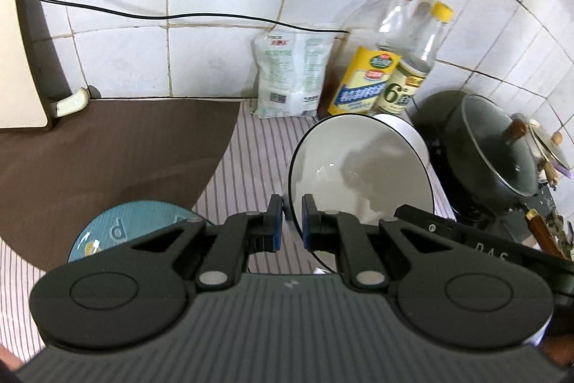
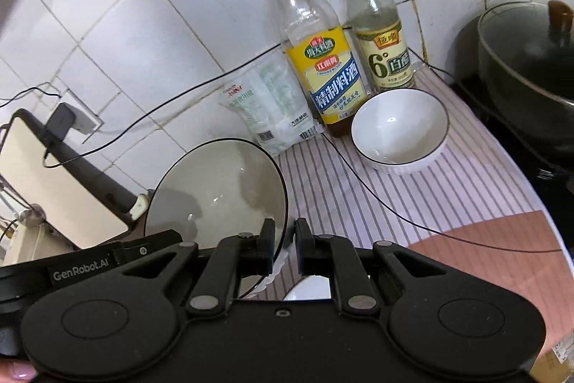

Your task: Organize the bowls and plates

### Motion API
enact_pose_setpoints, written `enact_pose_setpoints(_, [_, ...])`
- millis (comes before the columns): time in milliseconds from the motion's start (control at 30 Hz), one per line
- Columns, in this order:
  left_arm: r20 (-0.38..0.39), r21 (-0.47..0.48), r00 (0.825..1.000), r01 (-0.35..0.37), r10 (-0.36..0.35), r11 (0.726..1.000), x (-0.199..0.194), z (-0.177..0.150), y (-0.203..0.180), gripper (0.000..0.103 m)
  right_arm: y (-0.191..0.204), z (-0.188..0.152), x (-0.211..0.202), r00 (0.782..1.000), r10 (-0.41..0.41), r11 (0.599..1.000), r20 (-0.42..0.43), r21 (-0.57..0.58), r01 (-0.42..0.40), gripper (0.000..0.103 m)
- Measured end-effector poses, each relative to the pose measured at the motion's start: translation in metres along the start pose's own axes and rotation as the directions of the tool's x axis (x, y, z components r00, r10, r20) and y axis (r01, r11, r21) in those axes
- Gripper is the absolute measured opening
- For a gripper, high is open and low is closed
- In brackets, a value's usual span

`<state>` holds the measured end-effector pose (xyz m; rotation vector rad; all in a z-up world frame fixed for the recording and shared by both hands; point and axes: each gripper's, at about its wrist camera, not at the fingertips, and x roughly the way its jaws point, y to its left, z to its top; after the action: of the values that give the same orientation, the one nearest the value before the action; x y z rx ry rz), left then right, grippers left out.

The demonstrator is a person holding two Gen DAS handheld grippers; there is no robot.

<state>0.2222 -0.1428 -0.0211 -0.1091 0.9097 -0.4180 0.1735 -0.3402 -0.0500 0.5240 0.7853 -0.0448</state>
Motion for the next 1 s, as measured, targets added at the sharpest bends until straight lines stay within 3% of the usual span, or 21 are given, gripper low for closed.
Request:
enact_pose_setpoints(400, [-0.054, 0.015, 0.998, -0.011, 0.012, 1.0, -0.015, -0.039, -0.021, 0.01, -0.02, -0.024, -0.033, 1.0, 0.004, 1.0, -0.002, 0.014, -0.004, 0.015])
enact_pose_setpoints(767, [-0.105, 0.029, 0.994, -0.032, 0.035, 0.999, 0.012, -0.058, -0.032, 0.01, -0.045, -0.046, -0.018, 0.998, -0.036, 0.999, -0.056, 0.023, 0.038, 0.015])
enact_pose_setpoints(1000, [-0.138, 0.027, 0.99, -0.031, 0.034, 0.999, 0.027, -0.063, -0.03, 0.01, -0.046, -0.057, -0.007, 0.996, -0.071, 0.997, -0.058, -0.044, 0.068, 0.015])
